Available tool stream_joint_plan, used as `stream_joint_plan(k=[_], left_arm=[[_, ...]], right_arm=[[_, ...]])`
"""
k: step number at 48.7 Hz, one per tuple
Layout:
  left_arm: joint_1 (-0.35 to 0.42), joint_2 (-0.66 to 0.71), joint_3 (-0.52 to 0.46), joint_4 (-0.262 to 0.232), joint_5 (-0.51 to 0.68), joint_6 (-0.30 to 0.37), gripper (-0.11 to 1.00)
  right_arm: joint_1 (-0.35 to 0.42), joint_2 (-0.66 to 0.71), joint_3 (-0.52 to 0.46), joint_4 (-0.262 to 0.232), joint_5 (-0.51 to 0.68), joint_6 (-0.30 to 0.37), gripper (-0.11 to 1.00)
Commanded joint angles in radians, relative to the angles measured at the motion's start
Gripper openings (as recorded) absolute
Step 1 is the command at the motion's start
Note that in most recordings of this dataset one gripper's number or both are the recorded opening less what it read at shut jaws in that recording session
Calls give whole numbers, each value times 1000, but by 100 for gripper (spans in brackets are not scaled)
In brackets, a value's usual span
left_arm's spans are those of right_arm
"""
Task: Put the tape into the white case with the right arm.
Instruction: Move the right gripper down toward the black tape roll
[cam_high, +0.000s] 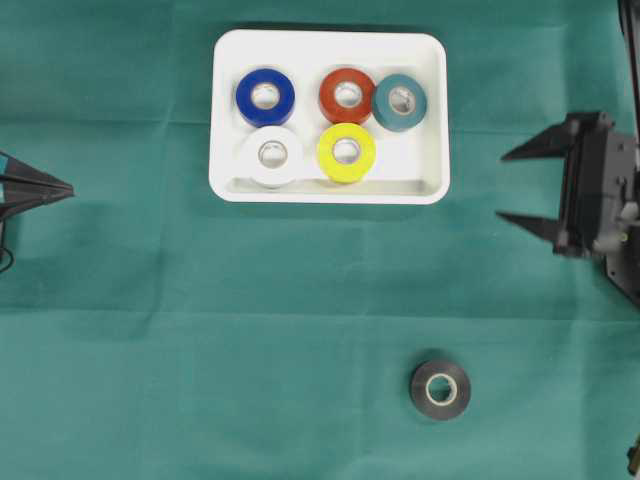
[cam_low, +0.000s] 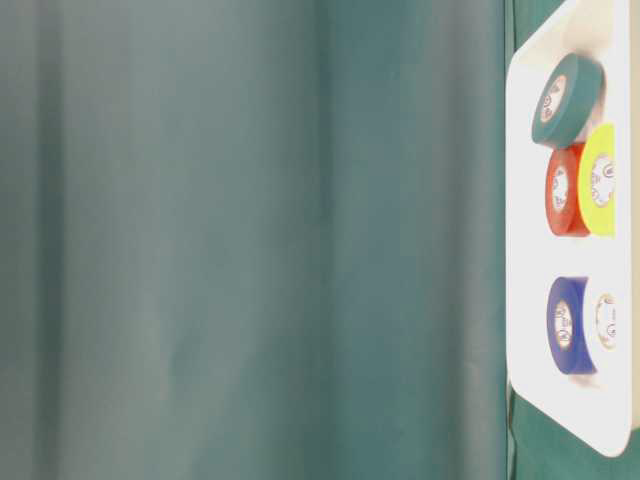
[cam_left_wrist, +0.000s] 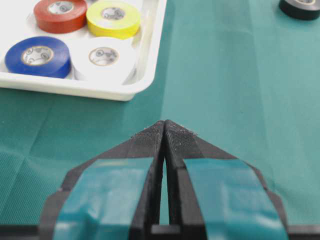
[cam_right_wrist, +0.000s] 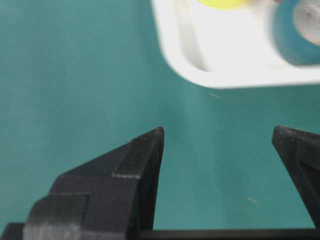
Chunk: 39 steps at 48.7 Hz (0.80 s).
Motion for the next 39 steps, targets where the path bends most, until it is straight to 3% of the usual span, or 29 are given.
stream_joint_plan(k=[1, 13, 24, 30, 39], left_arm=[[3, 8, -12, -2, -8, 2, 1], [3, 8, -12, -2, -9, 0, 1], [3, 8, -12, -2, -8, 0, 1], [3, 9, -12, -2, -8, 0, 1], [3, 8, -12, -2, -8, 0, 1]], right_arm=[[51, 6, 3, -2, -63, -2, 68], [265, 0, 52, -6, -84, -11, 68], [440, -2, 49, -51, -80, -20, 66], [483, 5, 44, -58, -78, -20, 60], [486, 23, 41, -58, -84, -25, 53]])
